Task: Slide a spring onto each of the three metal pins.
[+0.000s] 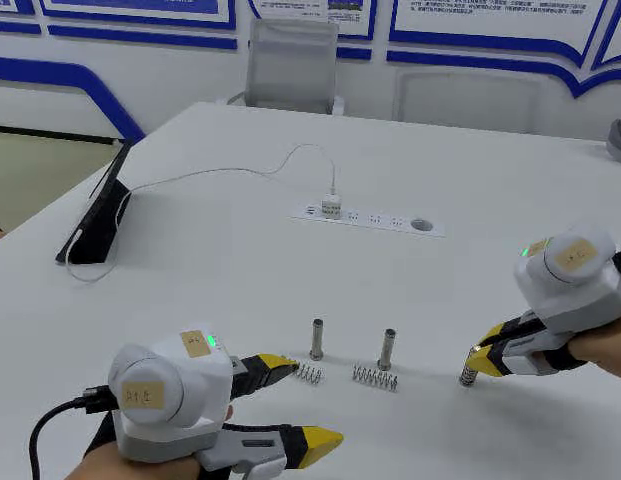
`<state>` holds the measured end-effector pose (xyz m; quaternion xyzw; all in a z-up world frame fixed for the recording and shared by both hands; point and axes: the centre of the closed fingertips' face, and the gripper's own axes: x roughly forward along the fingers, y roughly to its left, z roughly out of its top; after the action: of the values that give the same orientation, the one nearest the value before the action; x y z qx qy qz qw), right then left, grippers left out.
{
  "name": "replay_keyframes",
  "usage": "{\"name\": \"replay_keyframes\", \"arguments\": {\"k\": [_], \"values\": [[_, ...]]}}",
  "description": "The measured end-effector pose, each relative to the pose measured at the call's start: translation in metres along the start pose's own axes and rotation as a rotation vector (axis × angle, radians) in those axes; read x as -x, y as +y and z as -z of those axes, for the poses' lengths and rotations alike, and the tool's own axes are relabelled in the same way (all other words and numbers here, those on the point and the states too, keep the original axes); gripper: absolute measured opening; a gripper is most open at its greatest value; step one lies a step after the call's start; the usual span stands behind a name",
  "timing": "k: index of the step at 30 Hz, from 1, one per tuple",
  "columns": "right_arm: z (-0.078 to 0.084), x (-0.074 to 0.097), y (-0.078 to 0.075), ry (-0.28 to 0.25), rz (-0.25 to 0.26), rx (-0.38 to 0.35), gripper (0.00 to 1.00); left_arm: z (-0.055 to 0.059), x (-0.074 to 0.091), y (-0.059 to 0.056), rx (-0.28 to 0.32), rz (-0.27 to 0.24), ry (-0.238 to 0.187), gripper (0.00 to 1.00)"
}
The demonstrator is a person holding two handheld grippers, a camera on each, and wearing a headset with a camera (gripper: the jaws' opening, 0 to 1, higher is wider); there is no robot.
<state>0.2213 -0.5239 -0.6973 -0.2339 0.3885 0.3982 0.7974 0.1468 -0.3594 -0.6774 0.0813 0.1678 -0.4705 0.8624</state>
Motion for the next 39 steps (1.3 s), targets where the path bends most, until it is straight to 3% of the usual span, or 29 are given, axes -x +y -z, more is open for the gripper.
{"name": "replay_keyframes", "arguments": {"k": [16,28,39], "values": [[0.001,0.003,0.004,-0.003,0.000,0.013,0.17,-0.002,-0.001,0.001,-0.003,0.000,-0.003,0.54],[-0.017,0.013,0.005,-0.038,0.013,0.049,0.18,-0.004,-0.002,0.000,-0.008,0.001,-0.007,0.54],[-0.038,0.006,0.014,-0.064,-0.005,0.082,0.18,-0.004,0.000,0.002,-0.007,-0.004,-0.008,0.53]]}}
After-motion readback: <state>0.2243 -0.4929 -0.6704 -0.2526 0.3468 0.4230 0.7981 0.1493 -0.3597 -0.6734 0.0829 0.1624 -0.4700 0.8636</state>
